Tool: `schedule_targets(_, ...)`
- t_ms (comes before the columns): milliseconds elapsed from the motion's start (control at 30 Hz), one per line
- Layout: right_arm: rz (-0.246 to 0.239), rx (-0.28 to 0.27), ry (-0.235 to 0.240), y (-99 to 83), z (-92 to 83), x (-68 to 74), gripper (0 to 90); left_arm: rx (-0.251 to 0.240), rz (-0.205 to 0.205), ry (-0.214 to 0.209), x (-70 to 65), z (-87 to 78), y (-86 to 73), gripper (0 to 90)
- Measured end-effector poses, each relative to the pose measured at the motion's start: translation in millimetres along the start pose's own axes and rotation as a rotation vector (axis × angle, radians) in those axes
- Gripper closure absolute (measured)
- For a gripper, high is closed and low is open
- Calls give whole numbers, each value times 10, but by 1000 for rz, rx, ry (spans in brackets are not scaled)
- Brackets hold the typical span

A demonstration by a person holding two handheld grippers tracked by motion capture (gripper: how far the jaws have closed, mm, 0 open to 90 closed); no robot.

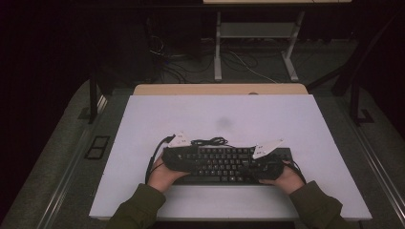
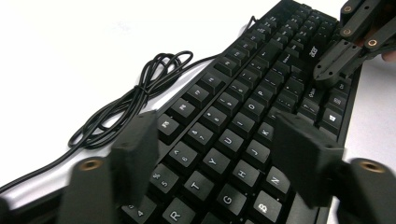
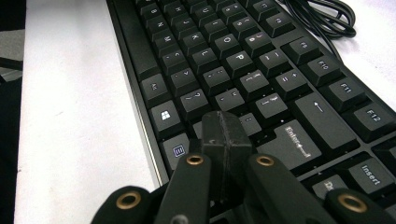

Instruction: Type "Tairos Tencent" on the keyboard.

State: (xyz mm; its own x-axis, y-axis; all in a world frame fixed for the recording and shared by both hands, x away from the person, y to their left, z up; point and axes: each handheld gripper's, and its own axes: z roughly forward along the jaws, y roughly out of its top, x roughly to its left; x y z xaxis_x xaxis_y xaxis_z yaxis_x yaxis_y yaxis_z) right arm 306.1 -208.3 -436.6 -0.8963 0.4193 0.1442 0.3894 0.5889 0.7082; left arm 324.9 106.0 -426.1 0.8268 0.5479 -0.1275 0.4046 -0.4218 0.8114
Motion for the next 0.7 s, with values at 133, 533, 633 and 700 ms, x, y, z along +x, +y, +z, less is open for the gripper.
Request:
schedule_targets(133,1,-1,2,-2,0,-3,892,7,0,-3,16,-1,-14,474)
schedule_targets(533,2,-1,2,-2,0,-3,892,56,-14,11,53,-13,-52,825)
schedule_targets(633,2,-1,1,-3,0,-3,892,71,-22,6,64,-12,-56,889)
schedule_targets(700,2,-1,2,-2,0,-3,892,77,-21,7,64,-3,-57,890)
